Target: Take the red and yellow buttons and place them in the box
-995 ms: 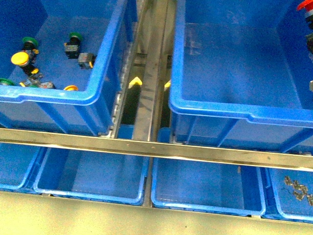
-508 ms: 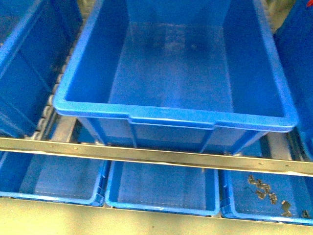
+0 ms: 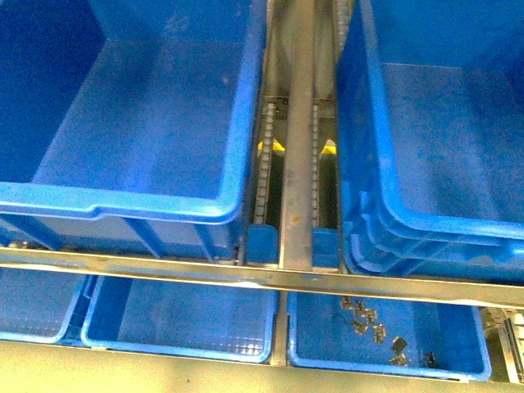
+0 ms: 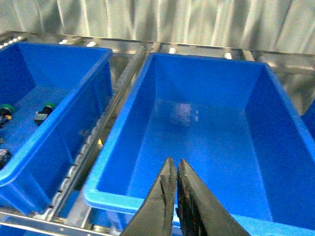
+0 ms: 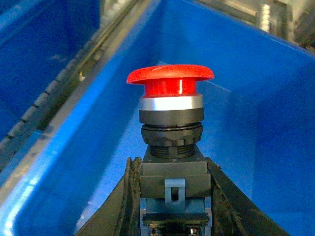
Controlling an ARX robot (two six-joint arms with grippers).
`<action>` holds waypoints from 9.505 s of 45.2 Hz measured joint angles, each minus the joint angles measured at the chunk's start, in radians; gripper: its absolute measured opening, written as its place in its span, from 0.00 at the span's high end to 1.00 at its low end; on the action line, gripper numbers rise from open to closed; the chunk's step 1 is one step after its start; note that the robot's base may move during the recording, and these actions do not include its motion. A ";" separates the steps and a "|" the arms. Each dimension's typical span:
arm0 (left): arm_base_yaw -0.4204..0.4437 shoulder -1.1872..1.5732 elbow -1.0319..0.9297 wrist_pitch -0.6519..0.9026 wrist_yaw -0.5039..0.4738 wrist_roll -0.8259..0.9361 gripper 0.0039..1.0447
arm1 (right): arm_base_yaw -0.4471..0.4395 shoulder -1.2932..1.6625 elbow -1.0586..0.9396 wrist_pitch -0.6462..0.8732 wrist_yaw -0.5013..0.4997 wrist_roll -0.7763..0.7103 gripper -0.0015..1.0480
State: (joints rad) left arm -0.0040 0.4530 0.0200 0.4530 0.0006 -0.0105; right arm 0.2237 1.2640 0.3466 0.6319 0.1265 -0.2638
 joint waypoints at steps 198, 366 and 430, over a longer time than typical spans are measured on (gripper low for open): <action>0.002 -0.438 0.000 -0.454 0.000 0.003 0.07 | -0.220 -0.342 -0.304 0.232 -0.126 0.269 0.97; 0.003 -0.438 0.000 -0.454 0.000 0.003 0.07 | -0.224 -1.259 -0.326 -0.633 -0.127 0.267 0.06; 0.003 -0.438 0.000 -0.453 0.001 0.003 0.07 | -0.224 -1.259 -0.326 -0.633 -0.121 0.267 0.06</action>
State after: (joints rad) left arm -0.0006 0.0147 0.0200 -0.0002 0.0013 -0.0074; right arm -0.0002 0.0048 0.0208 -0.0013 0.0059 0.0029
